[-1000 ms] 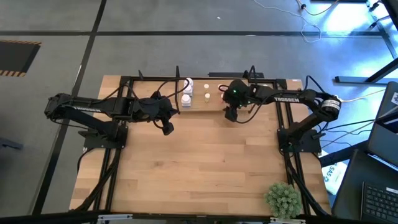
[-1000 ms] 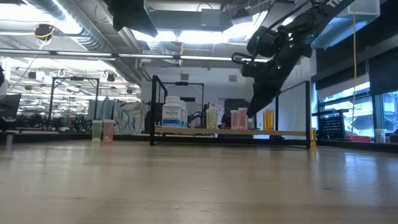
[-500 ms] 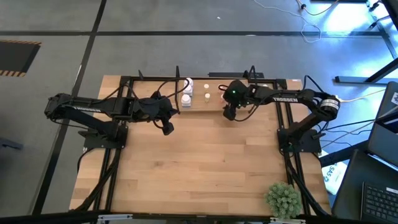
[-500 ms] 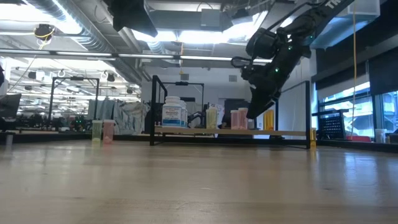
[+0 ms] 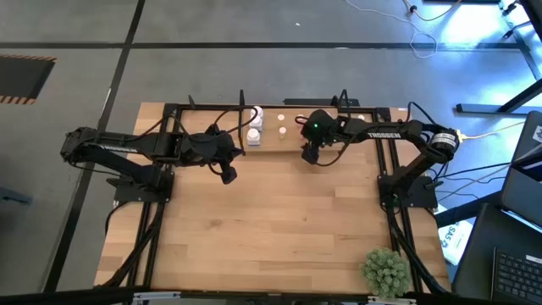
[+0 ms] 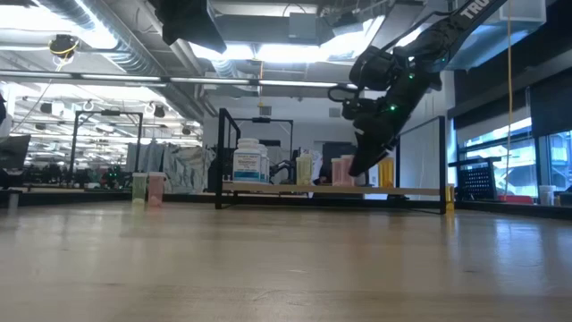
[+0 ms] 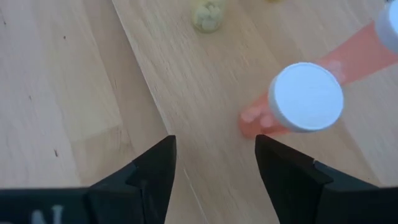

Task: Pick and place medicine bottles onto shelf by color
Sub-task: Adjust the red pill bottle on the shelf, then adjust the shelf

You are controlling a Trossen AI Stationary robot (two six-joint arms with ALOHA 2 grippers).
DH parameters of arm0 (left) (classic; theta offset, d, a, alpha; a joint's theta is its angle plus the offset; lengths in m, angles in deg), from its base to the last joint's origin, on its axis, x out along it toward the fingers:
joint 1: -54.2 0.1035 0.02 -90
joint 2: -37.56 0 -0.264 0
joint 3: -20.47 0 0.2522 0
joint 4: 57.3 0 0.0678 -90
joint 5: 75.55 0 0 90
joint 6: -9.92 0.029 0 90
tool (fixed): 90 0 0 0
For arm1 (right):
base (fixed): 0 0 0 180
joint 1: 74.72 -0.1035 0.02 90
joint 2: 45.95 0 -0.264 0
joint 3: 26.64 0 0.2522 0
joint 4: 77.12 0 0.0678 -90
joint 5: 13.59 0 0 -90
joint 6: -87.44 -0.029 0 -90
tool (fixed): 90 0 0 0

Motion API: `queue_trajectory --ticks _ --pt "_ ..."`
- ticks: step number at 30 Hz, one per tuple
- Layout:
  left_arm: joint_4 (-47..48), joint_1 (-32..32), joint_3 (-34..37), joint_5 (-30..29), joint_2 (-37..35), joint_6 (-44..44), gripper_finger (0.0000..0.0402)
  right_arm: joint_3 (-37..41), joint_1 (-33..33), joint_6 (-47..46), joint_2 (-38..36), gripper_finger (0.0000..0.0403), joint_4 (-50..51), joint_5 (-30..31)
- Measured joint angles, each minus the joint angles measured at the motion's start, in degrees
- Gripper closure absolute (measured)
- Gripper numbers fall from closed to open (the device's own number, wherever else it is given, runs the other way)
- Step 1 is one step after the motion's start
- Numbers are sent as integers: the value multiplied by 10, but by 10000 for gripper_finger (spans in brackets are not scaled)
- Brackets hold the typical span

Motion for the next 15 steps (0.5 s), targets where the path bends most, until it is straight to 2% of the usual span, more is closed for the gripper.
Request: queue_trajectory --ticks 15 --pt "0 0 0 0 0 0 401 0 0 18 0 182 -15 -11"
